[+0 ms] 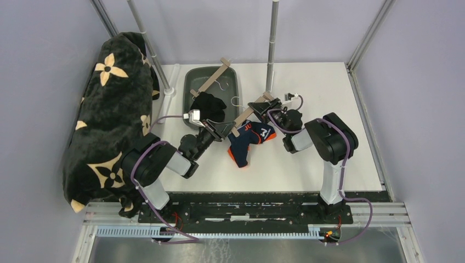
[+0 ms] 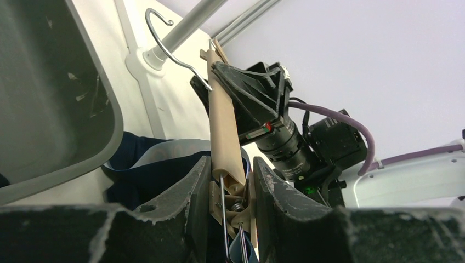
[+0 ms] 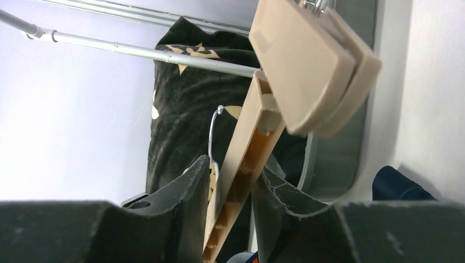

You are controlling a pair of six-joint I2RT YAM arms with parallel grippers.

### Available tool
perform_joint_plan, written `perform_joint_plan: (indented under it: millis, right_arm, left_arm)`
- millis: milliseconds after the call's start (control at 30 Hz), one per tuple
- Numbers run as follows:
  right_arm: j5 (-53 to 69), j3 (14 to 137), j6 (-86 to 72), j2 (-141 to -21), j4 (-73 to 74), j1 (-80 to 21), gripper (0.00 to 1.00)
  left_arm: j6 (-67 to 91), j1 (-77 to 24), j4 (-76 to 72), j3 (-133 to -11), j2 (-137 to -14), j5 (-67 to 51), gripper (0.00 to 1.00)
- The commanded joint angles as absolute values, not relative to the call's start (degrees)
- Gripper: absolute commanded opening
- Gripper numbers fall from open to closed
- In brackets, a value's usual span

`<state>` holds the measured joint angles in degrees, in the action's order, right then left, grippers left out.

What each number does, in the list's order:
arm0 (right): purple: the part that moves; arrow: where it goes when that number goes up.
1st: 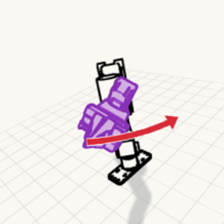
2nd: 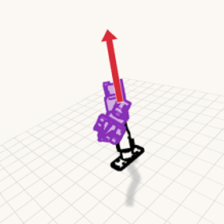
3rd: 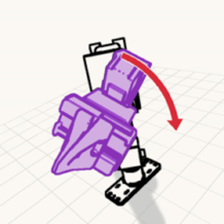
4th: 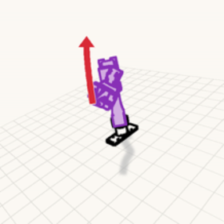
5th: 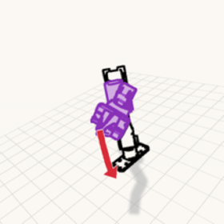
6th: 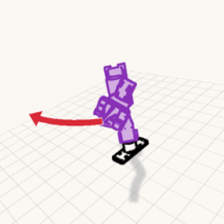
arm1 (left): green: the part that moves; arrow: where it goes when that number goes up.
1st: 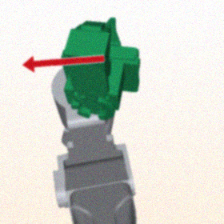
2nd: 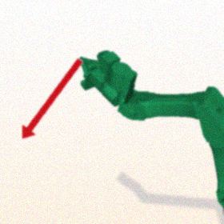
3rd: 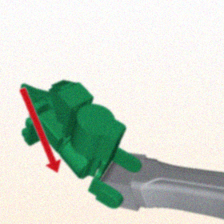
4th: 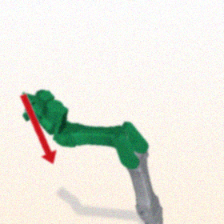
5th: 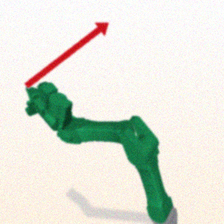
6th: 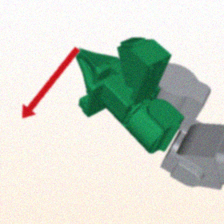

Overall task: Clip the underwear to the hanger
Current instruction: Open the clamp at the hanger.

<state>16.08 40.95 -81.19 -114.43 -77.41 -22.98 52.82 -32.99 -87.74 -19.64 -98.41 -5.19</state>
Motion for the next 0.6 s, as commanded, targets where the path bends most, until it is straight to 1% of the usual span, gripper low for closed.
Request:
perform_joint_plan:
  millis: [0, 33, 100, 133, 167, 200, 267, 333, 367, 500, 567]
  right_arm:
    - [18.0, 43.7, -81.8, -115.5, -82.5, -22.9, 0.37]
    - [18.0, 43.8, -81.7, -115.6, -82.6, -22.8, 0.33]
    - [18.1, 43.8, -81.7, -115.7, -82.5, -22.9, 0.24]
    - [18.1, 43.8, -81.6, -115.6, -82.5, -22.8, 0.19]
    - [18.1, 43.7, -81.4, -115.4, -82.5, -22.8, 0.15]
    - [18.2, 43.6, -81.1, -115.1, -82.5, -22.7, 0.11]
    - [19.0, 43.4, -80.8, -114.6, -82.5, -22.2, 0.07]
    - [20.6, 43.1, -80.9, -113.9, -82.6, -21.2, 0.03]
    - [21.6, 43.0, -80.8, -113.5, -82.5, -20.5, 0.02]
    - [27.7, 44.6, -80.2, -112.9, -82.4, -18.5, 0.01]
    - [32.5, 47.2, -80.6, -113.7, -82.4, -18.2, 0.01]
  left_arm:
    - [54.0, -33.3, -99.1, -21.6, -98.0, -9.3, 0.03]
    - [54.0, -33.3, -99.1, -21.7, -98.2, -9.6, 0.03]
    - [54.2, -33.4, -99.1, -22.1, -98.4, -10.0, 0.03]
    - [54.3, -33.3, -99.1, -22.1, -98.4, -10.1, 0.05]
    - [54.4, -33.3, -99.1, -22.1, -98.4, -10.0, 0.1]
    - [54.3, -33.2, -99.1, -22.1, -98.2, -9.9, 0.18]
    - [54.3, -32.4, -99.0, -21.6, -97.1, -10.3, 0.41]
    - [55.7, -30.2, -99.0, -21.1, -95.8, -11.7, 0.57]
    - [56.9, -28.5, -99.0, -21.1, -95.3, -13.0, 0.62]
    - [62.2, -20.9, -98.4, -22.8, -94.4, -20.1, 0.66]
    - [63.0, -19.0, -95.7, -24.8, -94.0, -22.9, 0.67]
